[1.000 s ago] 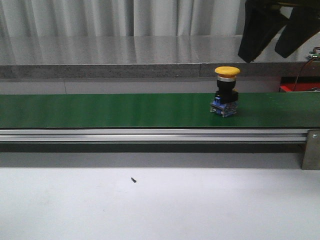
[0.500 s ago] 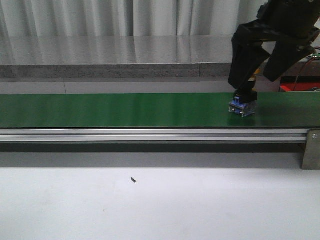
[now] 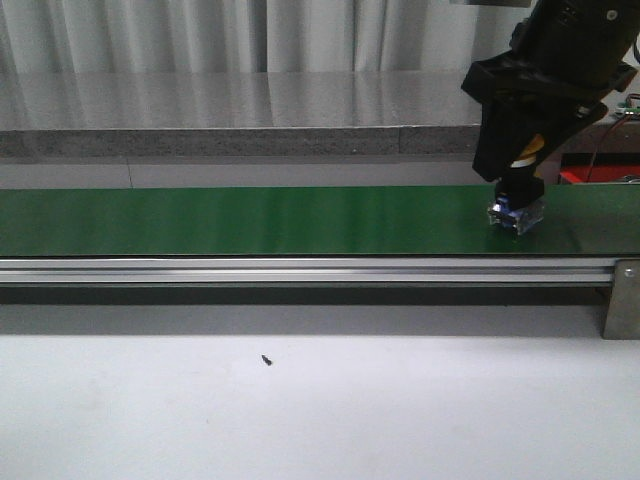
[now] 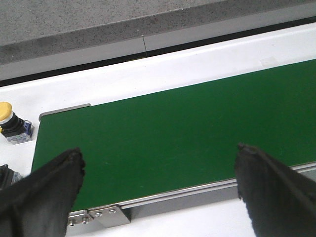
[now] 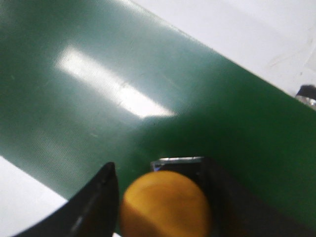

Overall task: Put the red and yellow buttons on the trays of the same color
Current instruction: 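Lower the right gripper onto the second yellow button and grasp it, then carry the yellow button into the yellow tray and open the right gripper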

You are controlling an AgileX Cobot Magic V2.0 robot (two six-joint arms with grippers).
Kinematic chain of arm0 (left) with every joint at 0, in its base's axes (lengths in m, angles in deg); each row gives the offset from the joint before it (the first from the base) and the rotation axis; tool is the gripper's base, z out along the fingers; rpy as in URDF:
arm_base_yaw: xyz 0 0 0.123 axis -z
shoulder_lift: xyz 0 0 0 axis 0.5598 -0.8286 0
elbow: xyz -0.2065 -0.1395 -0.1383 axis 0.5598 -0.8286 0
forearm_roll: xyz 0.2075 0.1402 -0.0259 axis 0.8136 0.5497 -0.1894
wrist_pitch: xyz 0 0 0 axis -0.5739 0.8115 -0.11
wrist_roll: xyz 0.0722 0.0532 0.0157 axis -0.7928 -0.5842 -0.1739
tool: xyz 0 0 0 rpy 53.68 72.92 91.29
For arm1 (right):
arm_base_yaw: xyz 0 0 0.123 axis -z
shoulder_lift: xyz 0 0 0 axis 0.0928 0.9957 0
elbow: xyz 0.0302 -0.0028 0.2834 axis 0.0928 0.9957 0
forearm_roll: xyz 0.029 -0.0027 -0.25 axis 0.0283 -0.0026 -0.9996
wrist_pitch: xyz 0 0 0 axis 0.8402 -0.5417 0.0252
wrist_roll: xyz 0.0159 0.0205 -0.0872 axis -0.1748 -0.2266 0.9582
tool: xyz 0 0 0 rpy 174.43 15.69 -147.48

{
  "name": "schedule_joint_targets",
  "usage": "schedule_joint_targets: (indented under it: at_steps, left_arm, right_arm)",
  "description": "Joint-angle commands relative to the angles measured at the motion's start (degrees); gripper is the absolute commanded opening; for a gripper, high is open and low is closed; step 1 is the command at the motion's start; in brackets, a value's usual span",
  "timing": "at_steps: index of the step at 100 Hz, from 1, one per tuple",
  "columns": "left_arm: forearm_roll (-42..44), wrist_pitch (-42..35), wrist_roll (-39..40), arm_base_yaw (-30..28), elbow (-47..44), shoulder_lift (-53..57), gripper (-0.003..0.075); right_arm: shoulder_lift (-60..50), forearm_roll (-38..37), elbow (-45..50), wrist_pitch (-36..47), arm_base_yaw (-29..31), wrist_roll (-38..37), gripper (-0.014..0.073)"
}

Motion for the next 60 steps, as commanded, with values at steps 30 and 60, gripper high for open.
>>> schedule_joint_targets:
  at_steps: [30,60]
  left_arm:
    - [-1.2,-4.1,0.0,0.4,1.6,0.3,0.0598]
    - [-1.2,-4.1,0.0,0.4,1.6,0.3,0.0598]
  right_arm:
    - [-4.6,-0.7,-1.8,-5.8,3.7,-2.6,0.0293]
    - [-14.0,-0.1,-1.2,-15.0,12.5,-2.6,0.0293]
